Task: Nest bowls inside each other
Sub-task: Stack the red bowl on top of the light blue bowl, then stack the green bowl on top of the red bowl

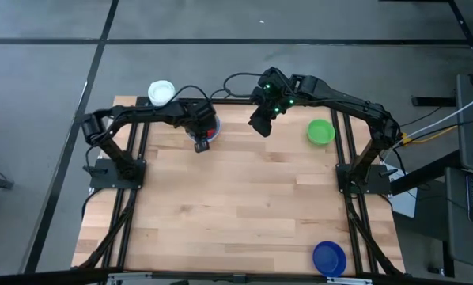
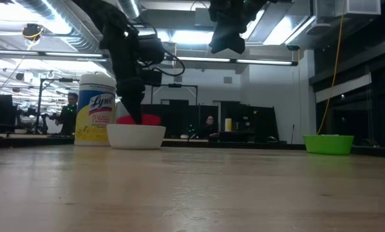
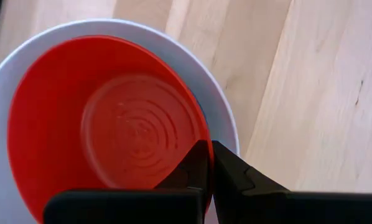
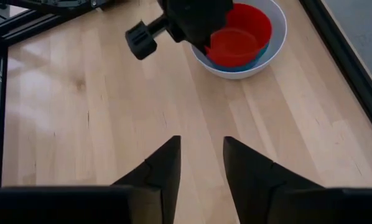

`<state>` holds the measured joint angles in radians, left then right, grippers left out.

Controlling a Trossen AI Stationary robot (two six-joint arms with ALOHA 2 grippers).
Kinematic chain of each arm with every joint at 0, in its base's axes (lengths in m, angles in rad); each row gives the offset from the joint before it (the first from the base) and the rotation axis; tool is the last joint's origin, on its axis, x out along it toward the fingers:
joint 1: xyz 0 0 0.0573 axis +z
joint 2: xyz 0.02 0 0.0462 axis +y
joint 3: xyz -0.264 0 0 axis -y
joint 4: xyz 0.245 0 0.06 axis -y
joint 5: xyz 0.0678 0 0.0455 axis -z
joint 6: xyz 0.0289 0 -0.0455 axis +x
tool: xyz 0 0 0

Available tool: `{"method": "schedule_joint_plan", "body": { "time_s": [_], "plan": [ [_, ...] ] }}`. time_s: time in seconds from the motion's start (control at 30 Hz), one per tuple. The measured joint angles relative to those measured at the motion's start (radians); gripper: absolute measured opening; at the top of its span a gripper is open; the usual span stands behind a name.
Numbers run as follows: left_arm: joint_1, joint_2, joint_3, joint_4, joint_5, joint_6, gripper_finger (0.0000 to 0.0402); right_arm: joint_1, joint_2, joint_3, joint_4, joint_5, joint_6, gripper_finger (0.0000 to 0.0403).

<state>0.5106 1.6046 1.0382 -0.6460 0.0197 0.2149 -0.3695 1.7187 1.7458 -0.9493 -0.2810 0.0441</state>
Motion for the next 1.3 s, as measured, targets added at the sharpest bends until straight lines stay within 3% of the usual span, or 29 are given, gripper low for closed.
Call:
{"method": "schedule_joint_plan", "body": {
  "time_s": [0.4,0.7,1.0,1.13,1.3],
  "plan": [
    [0.005,0.032,0.0,0.03,0.005,0.058,0.0015,0.0,0.0,0.0,0.016,0.0,-0.003,0.0145],
    [0.011,0.013,0.007,-0.016,0.036,0.073,0.0075,0.0,0.0,0.0,0.024,0.0,-0.004,0.0136],
    [0.01,-0.041,0.099,-0.038,0.03,0.036,0.0143,0.0,0.0,0.0,0.048,-0.011,0.0,0.0133],
    [0.005,-0.089,0.163,-0.009,0.121,-0.043,0.0154,0.016,0.0,0.0,0.094,-0.053,0.048,0.0141],
    [0.002,-0.172,0.226,0.144,0.277,-0.184,0.0151,0.074,0.0,0.0,0.185,-0.108,0.104,0.0148]
  ]
}}
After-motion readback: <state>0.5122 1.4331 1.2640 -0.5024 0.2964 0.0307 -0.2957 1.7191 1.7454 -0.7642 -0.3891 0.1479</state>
